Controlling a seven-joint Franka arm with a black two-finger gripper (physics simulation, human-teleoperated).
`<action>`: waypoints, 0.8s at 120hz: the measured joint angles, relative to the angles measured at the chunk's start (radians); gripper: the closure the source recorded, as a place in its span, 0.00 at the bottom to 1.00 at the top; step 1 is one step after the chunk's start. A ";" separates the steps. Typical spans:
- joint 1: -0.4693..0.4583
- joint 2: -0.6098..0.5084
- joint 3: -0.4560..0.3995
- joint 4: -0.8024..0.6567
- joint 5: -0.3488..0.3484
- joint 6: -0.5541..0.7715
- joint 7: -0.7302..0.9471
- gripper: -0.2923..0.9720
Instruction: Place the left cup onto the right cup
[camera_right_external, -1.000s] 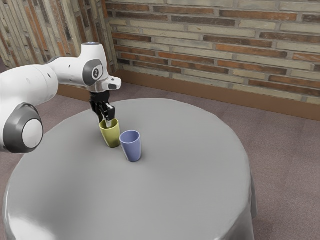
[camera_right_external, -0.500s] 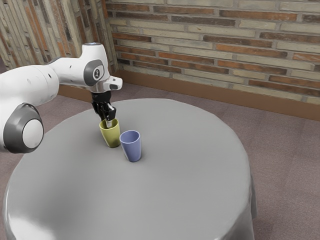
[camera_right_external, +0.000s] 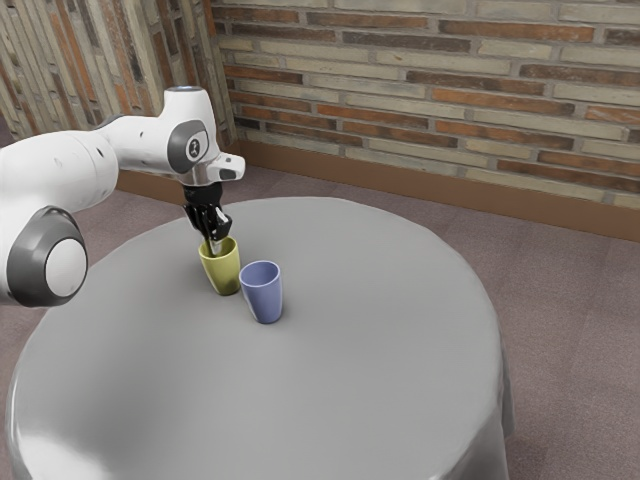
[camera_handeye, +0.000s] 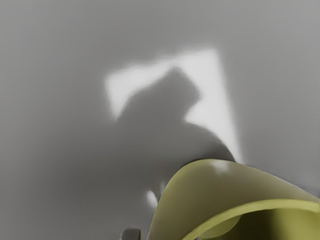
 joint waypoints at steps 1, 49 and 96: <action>0.000 0.000 0.000 0.000 0.000 0.000 0.000 0.78; 0.000 -0.002 0.000 -0.005 0.003 0.003 -0.001 0.84; -0.007 -0.083 -0.002 -0.049 0.005 0.003 -0.004 0.85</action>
